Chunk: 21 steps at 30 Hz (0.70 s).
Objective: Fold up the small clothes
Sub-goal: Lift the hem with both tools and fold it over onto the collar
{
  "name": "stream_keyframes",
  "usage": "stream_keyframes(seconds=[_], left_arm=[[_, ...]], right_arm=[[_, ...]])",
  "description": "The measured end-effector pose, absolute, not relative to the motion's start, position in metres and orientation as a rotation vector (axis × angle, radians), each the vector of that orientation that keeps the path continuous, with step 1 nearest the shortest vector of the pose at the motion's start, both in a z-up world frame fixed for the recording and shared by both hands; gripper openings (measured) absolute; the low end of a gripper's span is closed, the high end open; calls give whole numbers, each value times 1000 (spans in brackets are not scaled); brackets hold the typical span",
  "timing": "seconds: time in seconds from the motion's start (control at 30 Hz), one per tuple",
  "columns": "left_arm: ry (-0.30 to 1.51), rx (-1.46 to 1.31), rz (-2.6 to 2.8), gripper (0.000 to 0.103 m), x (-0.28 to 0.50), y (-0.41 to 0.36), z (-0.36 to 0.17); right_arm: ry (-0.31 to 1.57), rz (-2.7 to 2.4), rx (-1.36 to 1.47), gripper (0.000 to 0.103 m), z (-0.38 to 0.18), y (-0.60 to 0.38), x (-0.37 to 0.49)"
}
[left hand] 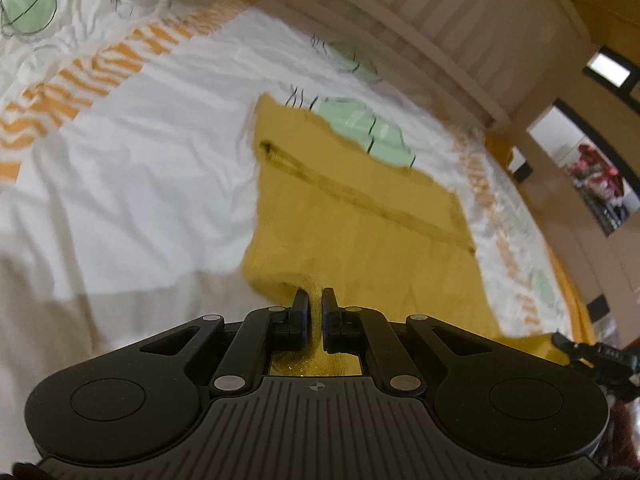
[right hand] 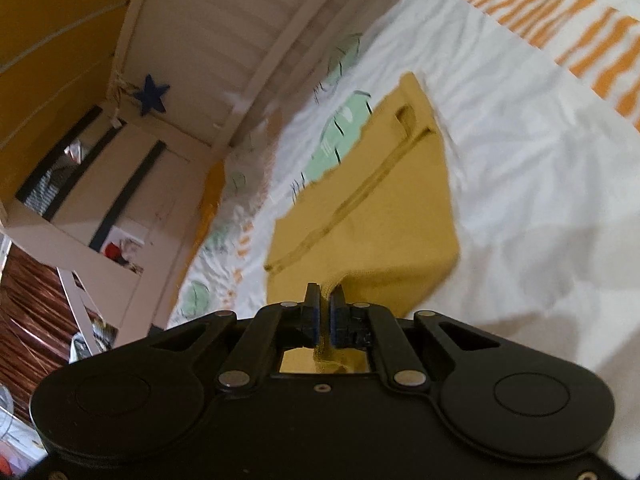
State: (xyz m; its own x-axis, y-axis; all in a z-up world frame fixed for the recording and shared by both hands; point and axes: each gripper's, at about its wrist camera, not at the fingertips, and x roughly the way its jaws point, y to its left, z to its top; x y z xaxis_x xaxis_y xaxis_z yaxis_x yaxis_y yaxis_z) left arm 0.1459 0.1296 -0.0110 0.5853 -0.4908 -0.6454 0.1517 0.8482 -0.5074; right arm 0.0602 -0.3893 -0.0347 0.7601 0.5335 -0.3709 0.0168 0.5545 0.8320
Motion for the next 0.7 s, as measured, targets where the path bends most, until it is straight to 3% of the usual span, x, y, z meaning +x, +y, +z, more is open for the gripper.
stream_keyframes(seconds=[0.4, 0.7], left_arm=[[683, -464, -364, 6, 243, 126, 32], [644, -471, -278, 4, 332, 113, 7]], right_arm=[[493, 318, 984, 11, -18, -416, 154], [488, 221, 999, 11, -42, -438, 245]])
